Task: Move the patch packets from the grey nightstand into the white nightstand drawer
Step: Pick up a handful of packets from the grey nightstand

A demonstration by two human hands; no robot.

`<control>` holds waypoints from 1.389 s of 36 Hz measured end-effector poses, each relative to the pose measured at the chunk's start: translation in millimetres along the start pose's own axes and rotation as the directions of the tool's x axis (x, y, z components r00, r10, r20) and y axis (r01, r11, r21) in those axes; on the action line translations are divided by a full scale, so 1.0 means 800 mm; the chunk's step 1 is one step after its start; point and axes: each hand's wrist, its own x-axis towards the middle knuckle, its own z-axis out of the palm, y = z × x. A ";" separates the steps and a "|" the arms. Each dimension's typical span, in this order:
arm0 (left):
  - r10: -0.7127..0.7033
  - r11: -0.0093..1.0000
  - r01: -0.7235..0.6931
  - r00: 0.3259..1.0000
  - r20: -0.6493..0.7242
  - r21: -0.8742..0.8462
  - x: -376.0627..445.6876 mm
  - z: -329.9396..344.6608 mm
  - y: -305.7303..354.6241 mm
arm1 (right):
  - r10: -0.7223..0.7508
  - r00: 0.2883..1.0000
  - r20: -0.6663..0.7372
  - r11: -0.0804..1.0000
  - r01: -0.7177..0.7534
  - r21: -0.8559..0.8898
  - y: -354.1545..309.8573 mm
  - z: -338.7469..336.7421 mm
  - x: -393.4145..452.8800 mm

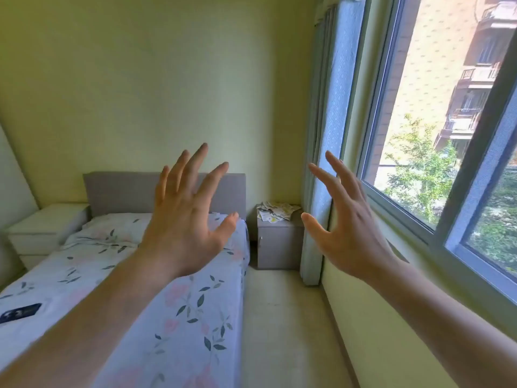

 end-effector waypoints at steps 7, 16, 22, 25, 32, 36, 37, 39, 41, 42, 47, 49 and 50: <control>-0.020 0.998 0.027 0.990 0.137 -0.051 0.059 0.115 -0.005 | 0.151 0.981 0.118 0.988 -0.149 -0.028 0.104 0.047 0.015; -0.091 0.990 0.123 0.921 0.378 -0.062 0.170 0.288 -0.010 | 0.304 0.916 0.260 0.940 -0.334 0.077 0.278 0.128 0.066; -0.144 0.982 0.183 0.882 0.449 -0.043 0.243 0.370 -0.025 | 0.309 0.887 0.343 0.924 -0.366 0.113 0.382 0.171 0.118; -0.175 0.975 0.218 0.869 0.463 -0.041 0.270 0.401 -0.036 | 0.307 0.880 0.361 0.916 -0.376 0.137 0.423 0.196 0.144; -0.256 0.945 0.325 0.818 0.515 -0.046 0.325 0.483 -0.084 | 0.277 0.859 0.431 0.914 -0.373 0.156 0.506 0.270 0.202; -0.268 0.939 0.341 0.804 0.531 -0.043 0.360 0.545 -0.122 | 0.291 0.838 0.461 0.907 -0.395 0.145 0.555 0.318 0.240; -0.268 0.937 0.346 0.803 0.532 -0.050 0.370 0.563 -0.133 | 0.292 0.834 0.467 0.907 -0.397 0.141 0.569 0.331 0.250; -0.268 0.932 0.356 0.800 0.536 -0.065 0.392 0.600 -0.156 | 0.296 0.827 0.479 0.905 -0.402 0.136 0.596 0.359 0.273; -0.268 0.929 0.363 0.794 0.545 -0.073 0.416 0.638 -0.177 | 0.308 0.817 0.487 0.902 -0.414 0.124 0.622 0.386 0.295; -0.267 0.927 0.367 0.790 0.553 -0.077 0.429 0.657 -0.187 | 0.320 0.809 0.493 0.898 -0.425 0.114 0.636 0.400 0.307; -0.224 0.919 0.373 0.758 0.613 -0.126 0.502 0.753 -0.226 | 0.375 0.777 0.505 0.878 -0.473 0.075 0.699 0.459 0.354; -0.203 0.917 0.370 0.751 0.628 -0.146 0.535 0.793 -0.236 | 0.398 0.763 0.509 0.867 -0.494 0.062 0.726 0.480 0.368; -0.197 0.916 0.372 0.744 0.639 -0.150 0.551 0.813 -0.239 | 0.417 0.749 0.515 0.857 -0.512 0.050 0.740 0.488 0.373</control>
